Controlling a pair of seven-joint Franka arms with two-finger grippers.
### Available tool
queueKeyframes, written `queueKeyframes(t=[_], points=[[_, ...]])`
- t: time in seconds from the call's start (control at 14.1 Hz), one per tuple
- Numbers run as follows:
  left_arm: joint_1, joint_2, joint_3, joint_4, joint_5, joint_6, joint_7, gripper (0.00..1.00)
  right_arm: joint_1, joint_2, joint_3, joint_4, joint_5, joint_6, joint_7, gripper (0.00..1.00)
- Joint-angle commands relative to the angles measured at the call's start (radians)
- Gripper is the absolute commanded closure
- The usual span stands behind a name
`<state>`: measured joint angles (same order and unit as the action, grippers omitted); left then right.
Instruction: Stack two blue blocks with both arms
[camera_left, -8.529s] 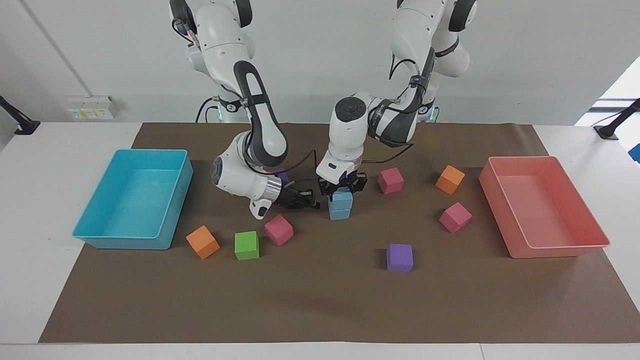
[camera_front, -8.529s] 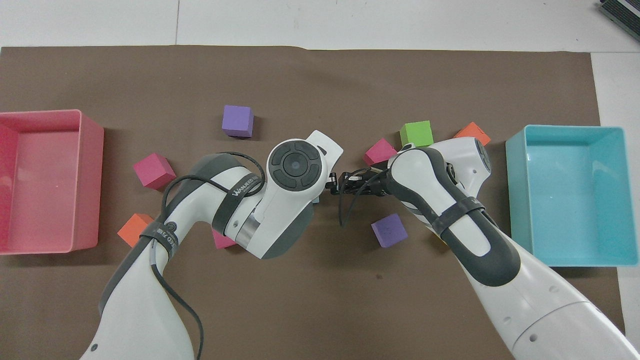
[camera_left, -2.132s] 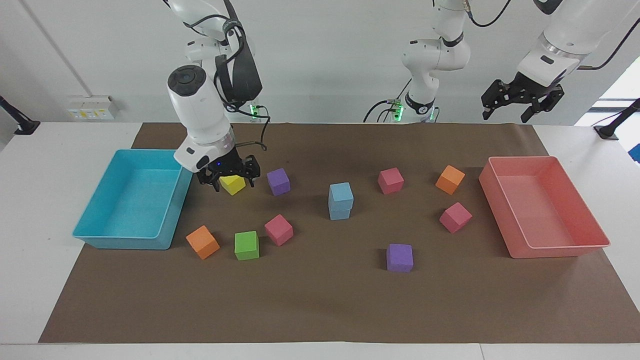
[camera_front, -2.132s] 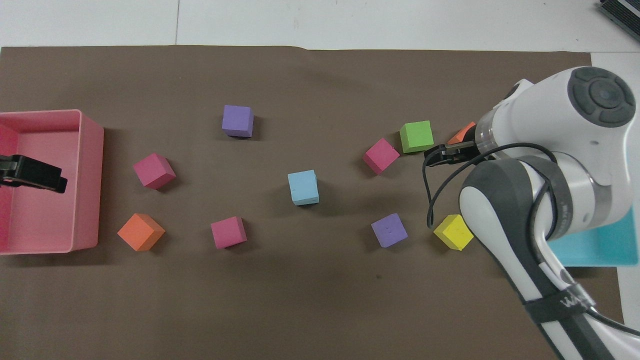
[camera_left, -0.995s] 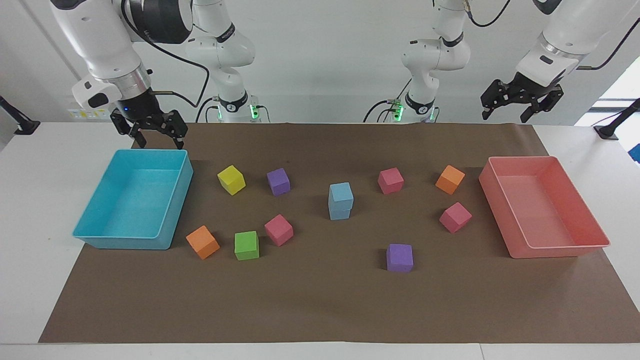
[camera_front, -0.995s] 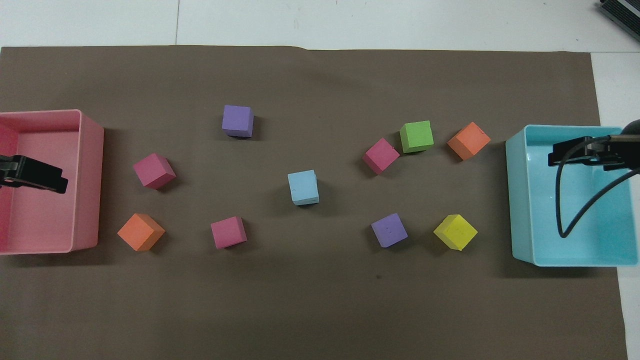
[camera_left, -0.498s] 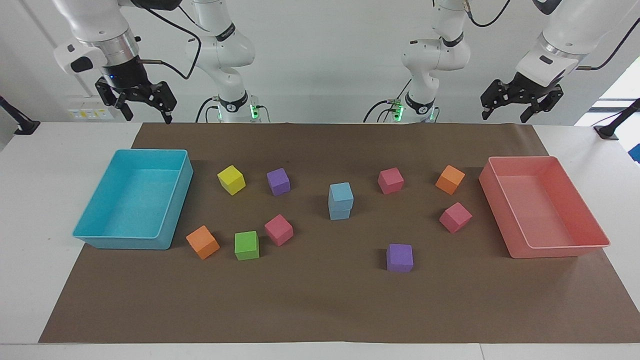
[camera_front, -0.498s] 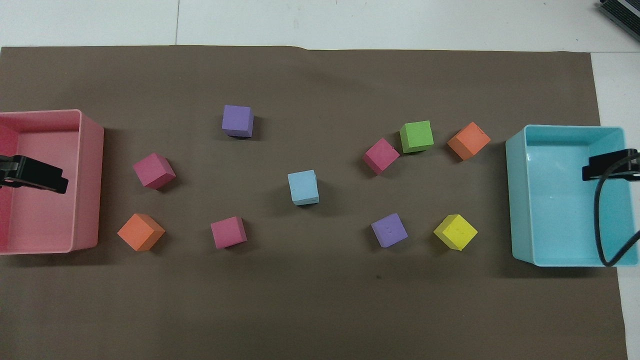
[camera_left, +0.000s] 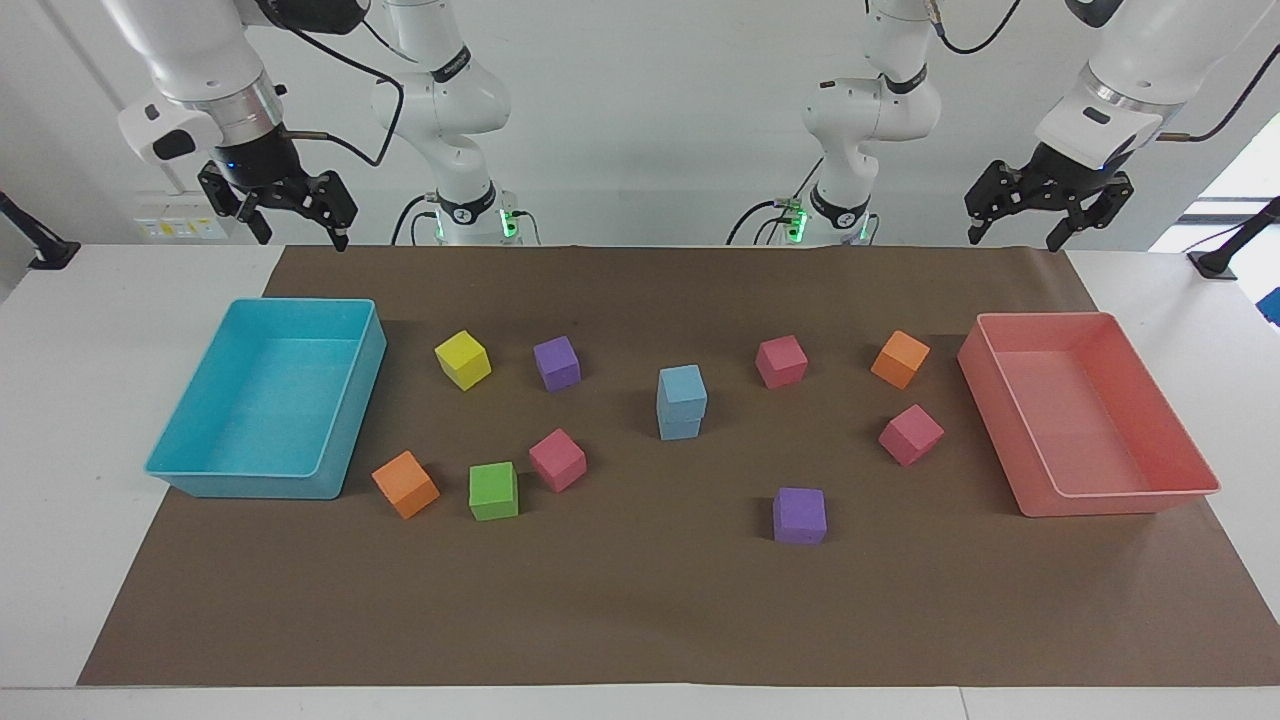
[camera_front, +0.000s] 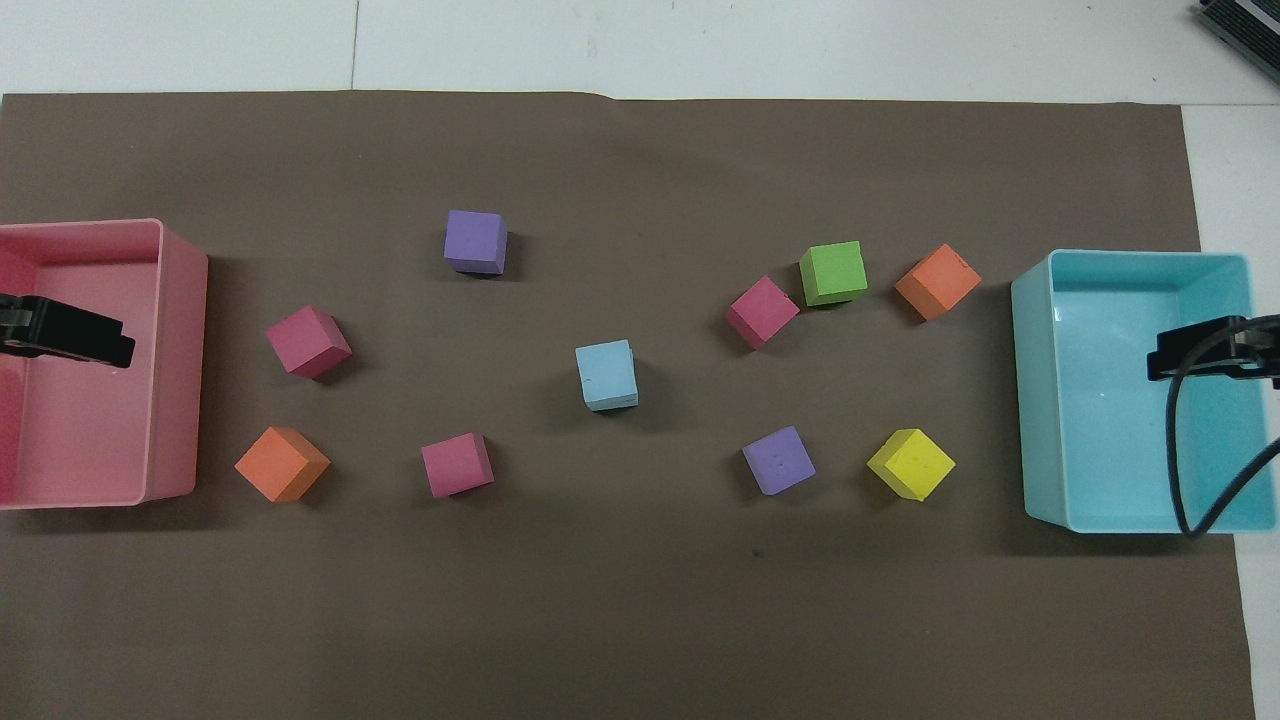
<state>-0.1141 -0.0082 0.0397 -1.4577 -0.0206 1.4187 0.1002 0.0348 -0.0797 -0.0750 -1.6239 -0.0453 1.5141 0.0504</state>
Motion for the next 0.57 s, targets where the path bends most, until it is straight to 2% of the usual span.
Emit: queueKeyframes(t=[0.0, 0.28, 0.5], points=[[-0.001, -0.018, 0.002, -0.026, -0.012, 0.020, 0.018, 0.00, 0.002, -0.035, 0.011, -0.041, -0.007, 0.025, -0.003, 0.00], [-0.002, -0.019, 0.002, -0.027, -0.012, 0.016, 0.013, 0.00, 0.000, -0.008, 0.011, 0.016, 0.018, -0.017, -0.008, 0.00], [-0.002, -0.019, 0.002, -0.027, -0.012, 0.016, 0.009, 0.00, -0.007, -0.008, 0.007, 0.016, 0.047, -0.015, -0.011, 0.00]])
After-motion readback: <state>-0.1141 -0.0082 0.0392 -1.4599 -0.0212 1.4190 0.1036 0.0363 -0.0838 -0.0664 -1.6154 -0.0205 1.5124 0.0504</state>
